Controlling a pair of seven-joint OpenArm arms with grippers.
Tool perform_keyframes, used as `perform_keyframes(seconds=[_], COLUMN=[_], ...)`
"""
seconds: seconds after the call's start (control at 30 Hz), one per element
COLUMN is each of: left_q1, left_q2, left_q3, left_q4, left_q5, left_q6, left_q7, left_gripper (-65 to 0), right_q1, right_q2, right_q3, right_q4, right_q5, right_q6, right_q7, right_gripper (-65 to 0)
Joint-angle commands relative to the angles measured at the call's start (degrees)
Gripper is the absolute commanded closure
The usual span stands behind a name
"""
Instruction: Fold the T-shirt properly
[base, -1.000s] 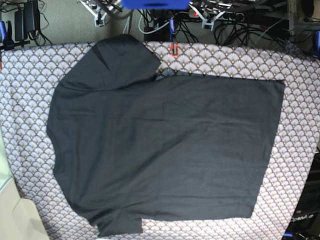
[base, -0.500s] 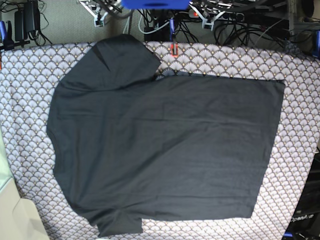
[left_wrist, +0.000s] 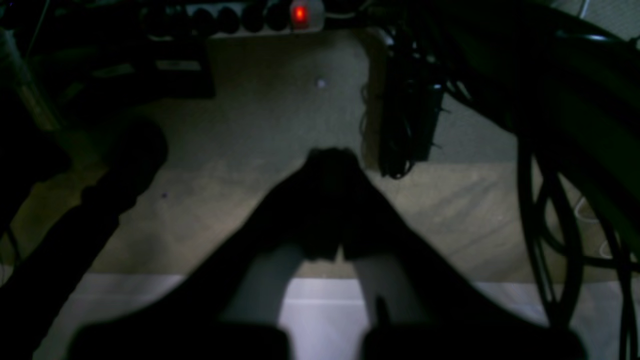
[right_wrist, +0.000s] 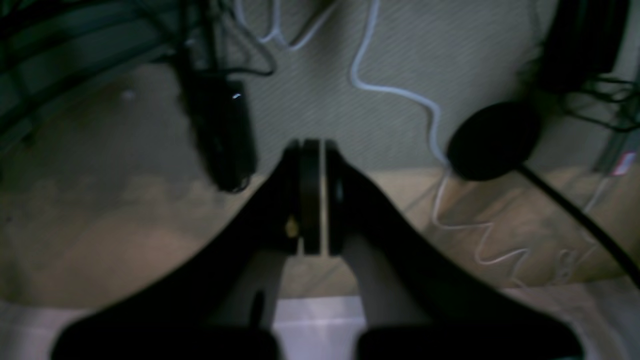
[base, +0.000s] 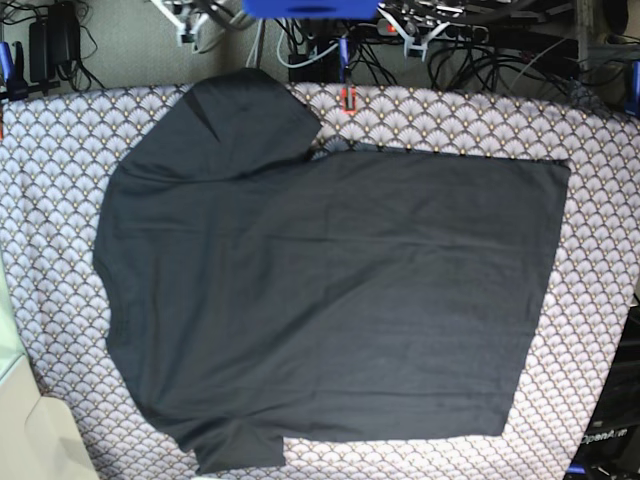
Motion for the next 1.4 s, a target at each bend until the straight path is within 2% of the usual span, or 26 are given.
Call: perform_keyframes(seconds=[0.0,0.13,0.27,0.33,0.47,0.6,0.7,0.83,0.9,0.93,1.03,1.13,1.27,1.37], left_q1=[1.05,3.51,7.55,9.49,15.02,22.85,28.56,35.95,37.97,37.97,40.7,45.0,51.42,56.08], left_q2=[-0.41,-1.64,-2.69,-3.31,-3.57,-4.72,-4.8,-4.54,-4.45,-4.36,-3.66,-3.57,-4.1,-4.19], left_q3=[0.17,0.17,0.17,0.17,-0.01,-0.19,-0.19,-0.27,-0.36,-0.36,-0.19,-0.1,-0.01,-0.1], left_q4=[-0.1,-0.1,0.25,0.25,-0.1,0.08,-0.27,0.08,2.72,3.95,10.19,21.18,37.71,49.49], left_q5=[-0.08,-0.08,-0.08,-0.08,-0.25,-0.52,-0.52,-0.6,-0.87,-1.75,-4.82,-7.81,-9.48,-9.48], left_q6=[-0.1,-0.1,-0.1,-0.19,-0.19,-0.19,-0.19,-0.1,0.16,0.07,-0.19,-0.19,-0.19,0.25], left_q7=[0.29,0.29,-0.41,-3.57,-13.68,-33.55,-52.19,-75.92,-74.52,-74.87,-75.05,-74.87,-74.43,-73.11], left_gripper=[0.0,0.0,0.0,0.0,0.0,0.0,0.0,0.0,0.0,0.0,0.0,0.0,0.0,0.0], right_q1=[-1.26,-3.99,-8.47,-11.28,-17.26,-23.68,-28.07,-32.47,-34.05,-34.67,-35.72,-38.71,-45.57,-51.9], right_q2=[0.66,2.06,3.56,3.82,5.23,6.9,7.34,8.66,8.74,8.74,9.27,9.45,9.36,9.36], right_q3=[-0.04,-0.04,0.05,0.23,0.49,0.58,0.67,1.9,2.69,2.43,2.69,2.69,3.92,5.24], right_q4=[-0.12,-0.12,-0.12,-0.12,-0.12,-0.12,-0.12,-0.12,-0.12,-0.12,4.06,11.97,27.35,41.51], right_q5=[0.29,0.29,0.29,0.29,0.56,0.65,0.65,0.73,0.73,0.73,0.73,0.73,1.61,5.83], right_q6=[-0.71,-0.71,-0.71,-0.71,-0.71,-0.71,-0.89,-0.89,-0.8,-0.71,-0.71,-0.71,-0.97,-0.71], right_q7=[0.01,2.3,7.22,10.65,20.5,36.32,47.93,60.15,66.47,67.35,66.83,66.74,66.65,65.24], right_gripper=[0.0,0.0,0.0,0.0,0.0,0.0,0.0,0.0,0.0,0.0,0.0,0.0,0.0,0.0])
